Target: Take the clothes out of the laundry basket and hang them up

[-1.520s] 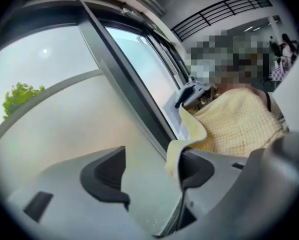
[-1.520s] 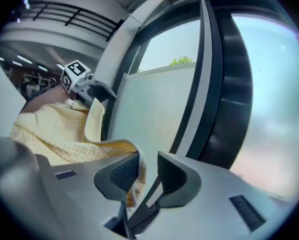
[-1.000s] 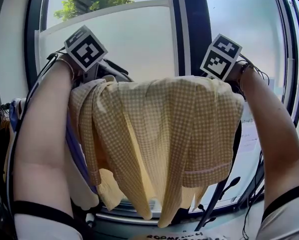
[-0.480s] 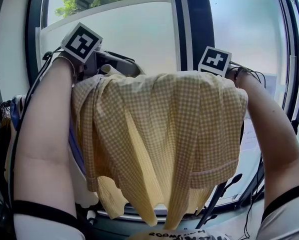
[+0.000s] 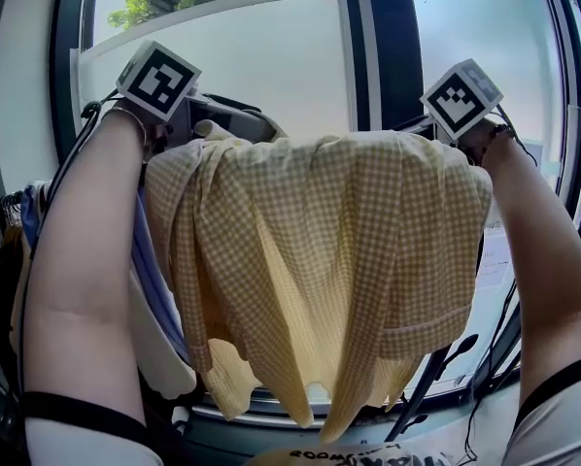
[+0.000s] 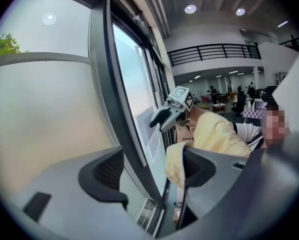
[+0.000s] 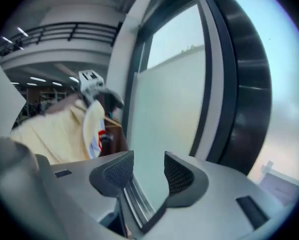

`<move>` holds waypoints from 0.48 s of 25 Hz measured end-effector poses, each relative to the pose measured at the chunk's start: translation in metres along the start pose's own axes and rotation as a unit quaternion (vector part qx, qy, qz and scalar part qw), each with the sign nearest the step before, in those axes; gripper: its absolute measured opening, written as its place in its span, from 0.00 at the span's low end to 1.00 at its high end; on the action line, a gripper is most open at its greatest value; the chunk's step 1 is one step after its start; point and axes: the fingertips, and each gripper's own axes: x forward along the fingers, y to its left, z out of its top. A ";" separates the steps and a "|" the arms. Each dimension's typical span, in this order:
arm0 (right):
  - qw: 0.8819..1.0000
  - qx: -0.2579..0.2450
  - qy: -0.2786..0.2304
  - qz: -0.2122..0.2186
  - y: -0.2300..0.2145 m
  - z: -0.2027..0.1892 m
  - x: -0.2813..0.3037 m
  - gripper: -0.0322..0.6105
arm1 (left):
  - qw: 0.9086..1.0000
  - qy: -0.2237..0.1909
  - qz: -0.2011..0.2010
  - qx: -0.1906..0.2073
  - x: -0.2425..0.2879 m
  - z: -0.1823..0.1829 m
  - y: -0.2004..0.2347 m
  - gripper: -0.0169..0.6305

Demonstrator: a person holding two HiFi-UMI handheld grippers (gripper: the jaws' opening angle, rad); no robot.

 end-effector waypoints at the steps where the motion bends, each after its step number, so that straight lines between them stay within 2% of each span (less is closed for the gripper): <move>1: 0.999 0.022 -0.038 0.033 0.020 0.022 -0.002 0.37 | 1.000 0.000 -0.001 0.000 0.001 0.000 0.000 0.51; 3: 0.995 0.030 -0.068 0.064 0.053 0.053 -0.006 0.36 | 1.000 0.002 -0.004 -0.007 0.001 -0.003 -0.001 0.51; 5: 0.995 -0.020 -0.065 0.074 0.080 0.079 -0.006 0.36 | 1.000 0.001 -0.004 -0.013 0.000 -0.004 -0.002 0.51; 9: 0.987 -0.133 -0.002 0.089 0.125 0.097 0.013 0.36 | 1.000 -0.006 0.000 -0.006 0.002 -0.001 -0.001 0.51; 12: 0.979 -0.181 0.061 0.075 0.137 0.093 0.038 0.36 | 1.000 -0.016 -0.004 -0.004 0.002 0.003 -0.003 0.51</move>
